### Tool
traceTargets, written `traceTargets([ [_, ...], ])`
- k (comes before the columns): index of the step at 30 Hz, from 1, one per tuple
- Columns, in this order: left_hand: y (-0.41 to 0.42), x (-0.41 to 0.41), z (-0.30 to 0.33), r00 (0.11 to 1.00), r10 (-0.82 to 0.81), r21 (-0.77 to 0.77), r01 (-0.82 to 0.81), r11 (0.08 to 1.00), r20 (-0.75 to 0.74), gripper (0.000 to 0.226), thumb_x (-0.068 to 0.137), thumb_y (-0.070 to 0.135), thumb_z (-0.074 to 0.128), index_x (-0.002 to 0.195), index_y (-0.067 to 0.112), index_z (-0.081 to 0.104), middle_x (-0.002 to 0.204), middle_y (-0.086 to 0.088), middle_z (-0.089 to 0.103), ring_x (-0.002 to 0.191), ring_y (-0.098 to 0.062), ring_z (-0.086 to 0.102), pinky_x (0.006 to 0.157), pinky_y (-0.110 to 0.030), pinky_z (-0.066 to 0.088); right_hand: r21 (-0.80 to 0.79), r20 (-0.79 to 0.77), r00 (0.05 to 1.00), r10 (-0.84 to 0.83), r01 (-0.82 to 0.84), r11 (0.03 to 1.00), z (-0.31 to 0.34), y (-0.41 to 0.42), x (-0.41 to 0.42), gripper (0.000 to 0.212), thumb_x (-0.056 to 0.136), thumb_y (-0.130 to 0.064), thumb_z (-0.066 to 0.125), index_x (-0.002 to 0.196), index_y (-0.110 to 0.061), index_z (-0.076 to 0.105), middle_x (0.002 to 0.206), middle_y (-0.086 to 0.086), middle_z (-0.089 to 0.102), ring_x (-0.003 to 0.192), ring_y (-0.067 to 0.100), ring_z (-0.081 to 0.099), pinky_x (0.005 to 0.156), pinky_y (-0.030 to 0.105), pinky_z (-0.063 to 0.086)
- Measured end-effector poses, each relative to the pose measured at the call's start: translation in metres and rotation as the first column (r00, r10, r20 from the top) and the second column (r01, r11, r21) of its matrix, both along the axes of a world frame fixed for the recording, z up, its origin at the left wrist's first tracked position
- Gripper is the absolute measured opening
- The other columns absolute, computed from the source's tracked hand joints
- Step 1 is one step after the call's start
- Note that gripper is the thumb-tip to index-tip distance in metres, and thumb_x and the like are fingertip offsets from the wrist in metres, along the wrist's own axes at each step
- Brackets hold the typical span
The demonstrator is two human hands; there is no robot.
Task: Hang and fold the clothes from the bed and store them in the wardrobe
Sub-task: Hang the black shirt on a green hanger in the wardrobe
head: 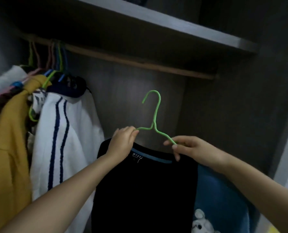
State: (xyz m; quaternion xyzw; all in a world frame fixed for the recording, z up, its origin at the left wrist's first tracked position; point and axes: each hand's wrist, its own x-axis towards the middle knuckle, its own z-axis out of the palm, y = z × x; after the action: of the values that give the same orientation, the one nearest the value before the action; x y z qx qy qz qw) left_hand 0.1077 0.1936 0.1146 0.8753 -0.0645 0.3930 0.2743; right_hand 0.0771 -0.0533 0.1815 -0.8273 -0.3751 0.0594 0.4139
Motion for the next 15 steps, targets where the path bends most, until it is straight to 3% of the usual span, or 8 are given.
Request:
traceTargets([
  [2, -0.006, 0.004, 0.013, 0.983, 0.098, -0.085, -0.112, 0.99, -0.156, 0.034, 0.103, 0.026, 0.036, 0.126, 0.009, 0.054, 0.132, -0.012, 0.051, 0.124, -0.029, 0.045, 0.11, -0.044, 0.025, 0.141, -0.004, 0.994, -0.111, 0.11, 0.984, -0.005, 0.025, 0.009, 0.023, 0.099, -0.015, 0.047, 0.104, -0.006, 0.067, 0.057, -0.003, 0.054, 0.051, 0.007, 0.046, 0.052, 0.014, 0.038],
  [3, -0.011, 0.002, 0.018, 0.968, 0.107, -0.163, -0.146, 0.976, -0.226, 0.043, 0.103, 0.029, 0.034, 0.141, 0.009, 0.041, 0.148, -0.014, 0.036, 0.135, -0.029, 0.034, 0.114, -0.042, 0.02, 0.201, -0.035, 0.987, -0.155, 0.159, 0.967, -0.006, 0.041, 0.016, 0.026, 0.099, -0.015, 0.048, 0.102, 0.002, 0.067, 0.056, 0.0, 0.052, 0.049, 0.007, 0.043, 0.049, 0.014, 0.036],
  [5, -0.019, -0.01, 0.019, 0.963, 0.048, -0.266, -0.121, 0.956, -0.266, 0.06, 0.102, 0.038, 0.033, 0.152, 0.01, 0.016, 0.16, -0.012, 0.01, 0.146, -0.026, 0.016, 0.118, -0.034, 0.011, 0.285, -0.084, 0.969, -0.233, 0.248, 0.926, 0.001, 0.074, 0.031, 0.031, 0.098, -0.011, 0.05, 0.099, 0.017, 0.062, 0.056, 0.005, 0.05, 0.05, 0.011, 0.043, 0.048, 0.013, 0.037],
  [8, -0.023, -0.046, 0.014, 0.91, -0.251, -0.406, 0.103, 0.908, -0.329, 0.08, 0.091, 0.061, 0.041, 0.153, 0.021, 0.009, 0.16, 0.004, 0.009, 0.146, -0.011, 0.011, 0.11, -0.018, 0.009, 0.349, -0.065, 0.946, -0.316, 0.319, 0.881, 0.022, 0.124, 0.057, 0.033, 0.097, -0.01, 0.052, 0.073, 0.009, 0.064, 0.05, 0.004, 0.047, 0.045, 0.012, 0.039, 0.044, 0.017, 0.03],
  [10, -0.017, -0.07, 0.02, 0.812, -0.425, -0.519, 0.181, 0.835, -0.401, 0.099, 0.073, 0.073, 0.048, 0.153, 0.029, 0.01, 0.155, 0.014, 0.018, 0.143, -0.007, 0.019, 0.111, -0.019, 0.014, 0.375, -0.04, 0.955, -0.295, 0.288, 0.881, 0.043, 0.163, 0.069, 0.042, 0.097, -0.01, 0.053, 0.055, -0.005, 0.053, 0.036, -0.004, 0.044, 0.033, 0.005, 0.038, 0.039, 0.016, 0.028],
  [11, -0.011, -0.078, 0.028, 0.796, -0.47, -0.569, 0.199, 0.798, -0.381, 0.101, 0.069, 0.07, 0.049, 0.153, 0.031, 0.01, 0.154, 0.015, 0.022, 0.14, -0.005, 0.025, 0.113, -0.022, 0.02, 0.399, -0.041, 0.963, -0.267, 0.261, 0.879, 0.054, 0.185, 0.073, 0.044, 0.097, -0.01, 0.052, 0.053, -0.008, 0.05, 0.03, -0.007, 0.041, 0.028, 0.002, 0.036, 0.036, 0.014, 0.027],
  [13, 0.009, -0.086, 0.053, 0.852, -0.467, -0.666, 0.209, 0.716, -0.236, 0.082, 0.081, 0.051, 0.051, 0.152, 0.031, 0.016, 0.146, 0.015, 0.034, 0.128, -0.003, 0.038, 0.107, -0.024, 0.031, 0.454, -0.027, 0.975, -0.223, 0.21, 0.866, 0.079, 0.225, 0.075, 0.044, 0.097, -0.01, 0.05, 0.053, -0.01, 0.049, 0.028, -0.008, 0.042, 0.026, 0.001, 0.037, 0.033, 0.013, 0.026],
  [15, 0.031, -0.09, 0.072, 0.917, -0.389, -0.737, 0.201, 0.645, -0.09, 0.058, 0.096, 0.034, 0.049, 0.149, 0.032, 0.026, 0.136, 0.016, 0.04, 0.114, 0.0, 0.041, 0.096, -0.021, 0.033, 0.525, -0.021, 0.982, -0.188, 0.171, 0.834, 0.1, 0.26, 0.079, 0.038, 0.098, -0.009, 0.046, 0.06, -0.01, 0.053, 0.039, -0.007, 0.05, 0.037, 0.001, 0.045, 0.038, 0.013, 0.03],
])
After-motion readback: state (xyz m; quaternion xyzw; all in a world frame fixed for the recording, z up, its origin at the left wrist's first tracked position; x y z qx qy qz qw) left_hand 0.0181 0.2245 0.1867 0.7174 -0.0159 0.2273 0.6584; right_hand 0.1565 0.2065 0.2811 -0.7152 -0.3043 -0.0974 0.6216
